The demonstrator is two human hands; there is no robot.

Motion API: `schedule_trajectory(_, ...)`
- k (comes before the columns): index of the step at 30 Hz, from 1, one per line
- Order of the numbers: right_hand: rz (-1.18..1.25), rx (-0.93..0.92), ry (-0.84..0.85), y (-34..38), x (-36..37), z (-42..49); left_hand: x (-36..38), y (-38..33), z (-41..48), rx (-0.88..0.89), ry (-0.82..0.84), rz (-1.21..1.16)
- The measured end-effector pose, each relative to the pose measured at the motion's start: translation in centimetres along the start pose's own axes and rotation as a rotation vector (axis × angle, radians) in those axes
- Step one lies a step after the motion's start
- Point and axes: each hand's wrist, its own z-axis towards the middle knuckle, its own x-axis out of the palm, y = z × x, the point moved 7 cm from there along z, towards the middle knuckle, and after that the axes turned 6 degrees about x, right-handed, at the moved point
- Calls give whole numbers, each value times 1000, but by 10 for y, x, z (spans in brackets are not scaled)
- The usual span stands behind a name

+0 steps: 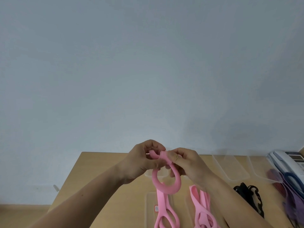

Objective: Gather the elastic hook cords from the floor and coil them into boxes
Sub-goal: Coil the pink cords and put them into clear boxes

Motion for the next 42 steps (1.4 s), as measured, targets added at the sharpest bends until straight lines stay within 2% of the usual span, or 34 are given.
schedule_trajectory(5,-78,-65,-34,2,-1,-1,-6,10,-3,-146,-17,90)
schedule_trajectory(10,-17,-141,-39,3,1,-2,-2,11,-6,-211,76,158)
schedule_trajectory(17,-161,-196,-90,3,0,-5,6,9,-6,-236,105,-10)
schedule_trajectory(21,-205,-193,-117,0,-1,-5,2,11,-3,-238,46,-8)
schedule_trajectory(25,-177,-174,-86,-3,-2,-5,0,12,-2,-212,23,-25)
schedule_trajectory(29,13,-147,15,-2,-3,-5,-2,10,0,-169,2,-23)
schedule_trajectory(33,66,-89,-62,-8,-8,4,3,4,1,-66,9,43)
schedule_trajectory(36,144,-44,-13,-10,-2,7,8,0,1,-15,40,90)
schedule_trajectory(39,132,-39,25,-7,-3,8,7,-2,0,2,35,90)
schedule_trajectory(42,65,-61,-7,-4,-4,8,8,-3,-2,31,36,70)
